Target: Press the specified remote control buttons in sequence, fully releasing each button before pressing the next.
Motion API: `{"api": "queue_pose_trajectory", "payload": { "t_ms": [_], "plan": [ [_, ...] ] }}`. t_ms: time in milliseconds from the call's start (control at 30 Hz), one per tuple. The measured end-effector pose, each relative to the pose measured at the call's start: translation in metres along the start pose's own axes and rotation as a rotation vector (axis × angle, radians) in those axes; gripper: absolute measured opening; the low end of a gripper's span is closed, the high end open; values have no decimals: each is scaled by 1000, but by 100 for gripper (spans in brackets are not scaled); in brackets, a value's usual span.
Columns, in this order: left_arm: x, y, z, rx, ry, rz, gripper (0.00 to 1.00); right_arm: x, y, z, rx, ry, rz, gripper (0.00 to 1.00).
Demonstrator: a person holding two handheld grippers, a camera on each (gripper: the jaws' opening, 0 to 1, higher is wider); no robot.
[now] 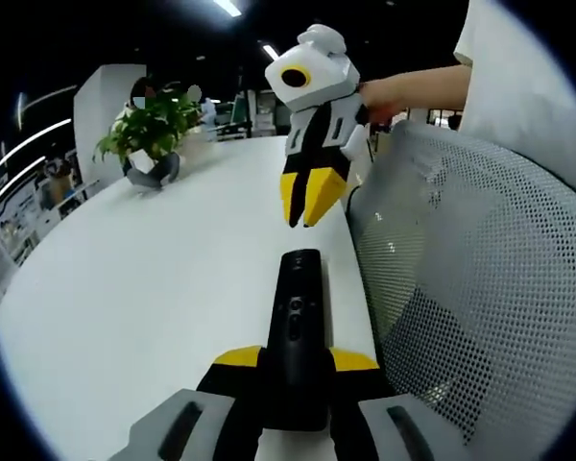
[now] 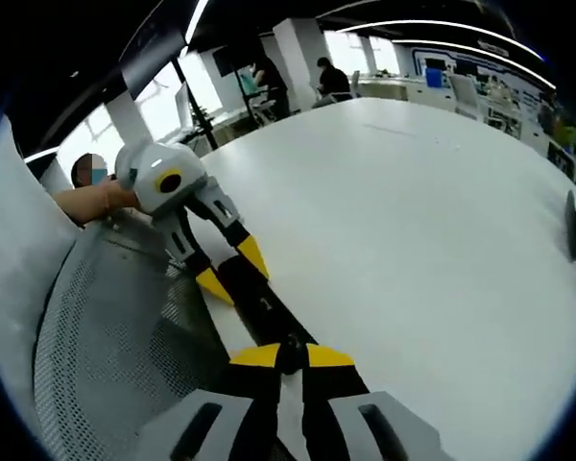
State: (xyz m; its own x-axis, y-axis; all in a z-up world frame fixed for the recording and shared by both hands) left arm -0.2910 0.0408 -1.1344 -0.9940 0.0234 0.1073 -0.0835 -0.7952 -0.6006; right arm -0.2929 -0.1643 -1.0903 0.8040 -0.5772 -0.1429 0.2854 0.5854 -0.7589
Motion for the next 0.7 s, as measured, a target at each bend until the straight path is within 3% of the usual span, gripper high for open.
{"api": "queue_pose_trajectory", "payload": {
  "t_ms": [100, 333, 433, 467, 567, 700],
  "plan": [
    [1, 0, 0, 1, -9, -4, 25, -2, 3, 2, -27, -18, 50, 0],
    [5, 2, 2, -1, -3, -12, 31, -1, 8, 3, -79, -104, 36, 0],
    [4, 2, 2, -13, -9, -7, 29, -1, 12, 2, -108, -154, 34, 0],
    [3, 2, 2, -20, -12, -8, 25, -1, 13, 1, -132, -201, 22, 0],
    [4, 3, 1, -18, -1, -18, 25, -3, 18, 2, -165, -300, 24, 0],
    [4, 3, 2, -17, 7, -20, 25, -5, 18, 5, -178, -305, 19, 0]
  ]
}}
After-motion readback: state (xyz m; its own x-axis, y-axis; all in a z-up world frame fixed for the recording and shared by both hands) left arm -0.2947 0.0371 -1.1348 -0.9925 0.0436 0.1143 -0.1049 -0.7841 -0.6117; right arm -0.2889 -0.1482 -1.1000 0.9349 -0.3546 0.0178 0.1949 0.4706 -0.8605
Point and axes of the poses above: the point that each gripper's makers call its tool centre point, and the gripper's own axes: y roughly forward along the fingers, x roughly to its right, z roughly out of its top, the point moved 9 cm from there along -y, roughly backward along the fingers, and after that the axes turned 9 degrees about -z, right-handed, at the moved point
